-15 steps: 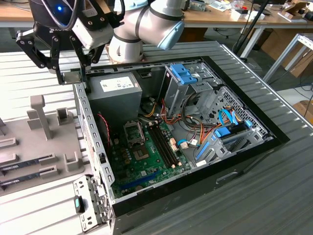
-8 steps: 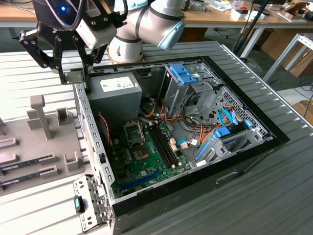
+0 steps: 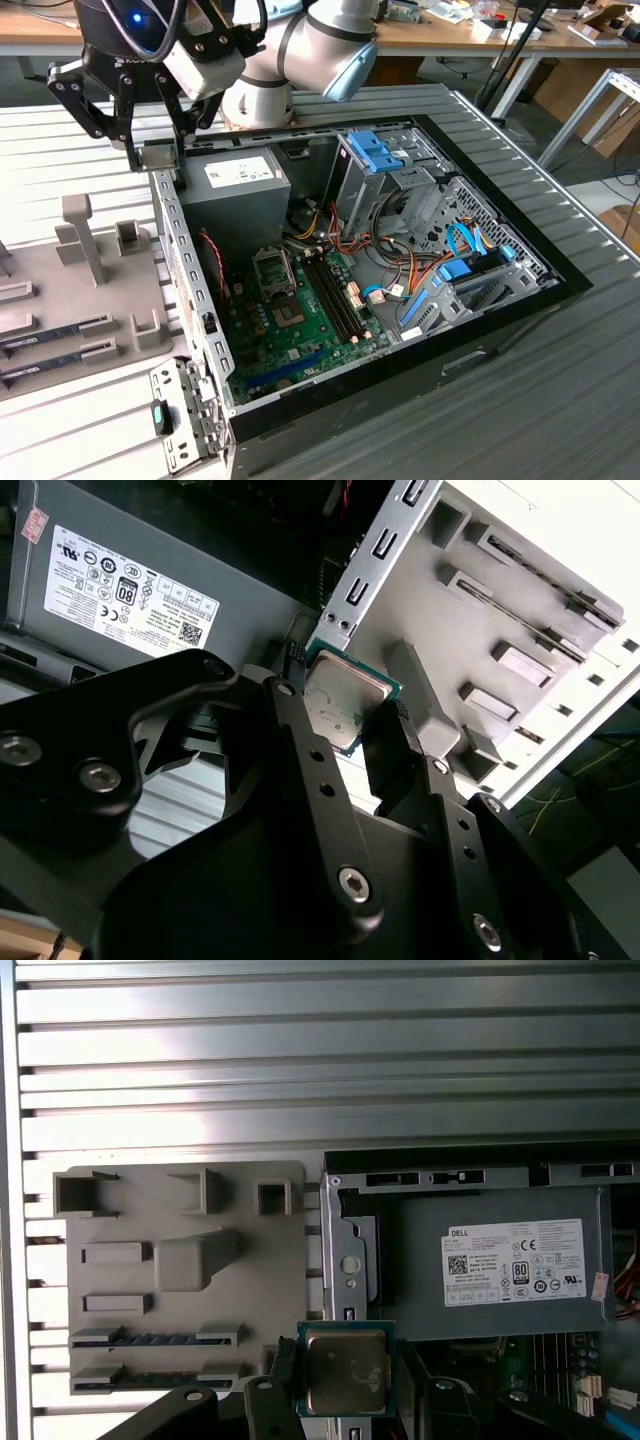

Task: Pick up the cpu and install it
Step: 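Pick up the cpu and move it towards the insertion slot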

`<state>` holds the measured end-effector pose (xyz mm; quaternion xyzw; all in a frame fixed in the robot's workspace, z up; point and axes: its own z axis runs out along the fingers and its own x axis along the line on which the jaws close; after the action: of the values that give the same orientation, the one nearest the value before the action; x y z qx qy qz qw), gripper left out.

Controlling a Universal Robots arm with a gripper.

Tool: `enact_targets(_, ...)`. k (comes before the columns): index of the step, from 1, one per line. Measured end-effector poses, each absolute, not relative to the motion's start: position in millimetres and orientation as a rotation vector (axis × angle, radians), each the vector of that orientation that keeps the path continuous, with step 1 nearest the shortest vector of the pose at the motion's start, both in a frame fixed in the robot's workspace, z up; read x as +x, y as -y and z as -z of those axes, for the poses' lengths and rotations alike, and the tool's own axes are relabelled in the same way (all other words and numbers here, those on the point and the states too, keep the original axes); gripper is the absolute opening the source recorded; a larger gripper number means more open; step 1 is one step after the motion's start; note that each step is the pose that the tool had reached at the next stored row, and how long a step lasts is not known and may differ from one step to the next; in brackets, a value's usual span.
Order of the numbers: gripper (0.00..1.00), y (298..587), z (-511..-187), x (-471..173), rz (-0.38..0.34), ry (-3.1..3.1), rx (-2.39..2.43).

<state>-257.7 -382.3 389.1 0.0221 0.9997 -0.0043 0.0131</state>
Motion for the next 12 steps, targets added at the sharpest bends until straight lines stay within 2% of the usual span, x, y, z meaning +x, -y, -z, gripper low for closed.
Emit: enact_targets(12, 0.47, 382.5, -388.7, -249.7, 0.013, -3.115, 0.069)
